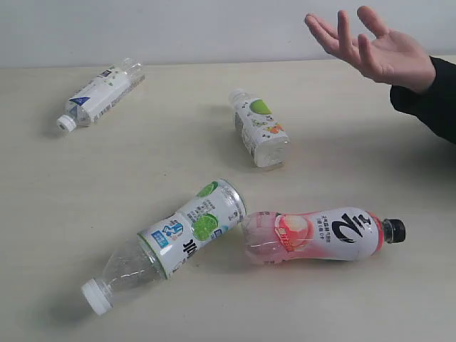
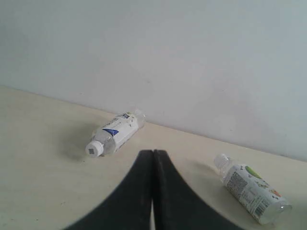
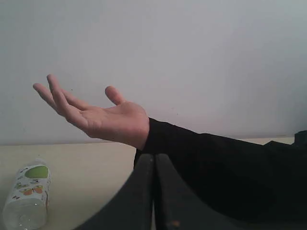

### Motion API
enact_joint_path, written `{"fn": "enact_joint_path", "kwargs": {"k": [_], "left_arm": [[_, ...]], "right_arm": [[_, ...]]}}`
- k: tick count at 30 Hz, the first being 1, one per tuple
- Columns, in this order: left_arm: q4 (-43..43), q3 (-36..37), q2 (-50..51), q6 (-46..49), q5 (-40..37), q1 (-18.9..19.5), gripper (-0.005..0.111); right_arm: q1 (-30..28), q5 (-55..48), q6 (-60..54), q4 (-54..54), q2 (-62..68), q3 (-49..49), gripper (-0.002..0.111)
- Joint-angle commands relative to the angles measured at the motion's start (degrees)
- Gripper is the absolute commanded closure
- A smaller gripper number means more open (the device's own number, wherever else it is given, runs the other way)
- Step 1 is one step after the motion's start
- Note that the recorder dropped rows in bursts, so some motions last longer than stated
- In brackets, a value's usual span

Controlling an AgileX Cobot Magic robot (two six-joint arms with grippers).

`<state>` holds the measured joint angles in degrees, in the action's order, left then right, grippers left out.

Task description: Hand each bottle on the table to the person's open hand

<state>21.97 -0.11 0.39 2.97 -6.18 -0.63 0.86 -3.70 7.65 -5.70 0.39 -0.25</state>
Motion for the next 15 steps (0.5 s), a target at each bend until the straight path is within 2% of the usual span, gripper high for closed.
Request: {"fn": "enact_joint_path", "kwargs": {"k": [1, 10, 15], "left_arm": [[-0.2, 0.1, -0.4, 0.1, -0.1, -0.4, 0.107], [-0.2, 0.1, -0.4, 0.1, -0.1, -0.4, 0.107], [-0.2, 0.1, -0.4, 0.1, -0.1, -0.4, 0.107]], "right_arm": [[-0.4, 0.0, 0.0, 0.1, -0.4, 0.2, 0.108], [-0.4, 0.0, 0.0, 0.1, -0.4, 0.2, 0.108], [-0.4, 11.7, 3.4, 4.9, -0.4, 0.2, 0.108]]}}
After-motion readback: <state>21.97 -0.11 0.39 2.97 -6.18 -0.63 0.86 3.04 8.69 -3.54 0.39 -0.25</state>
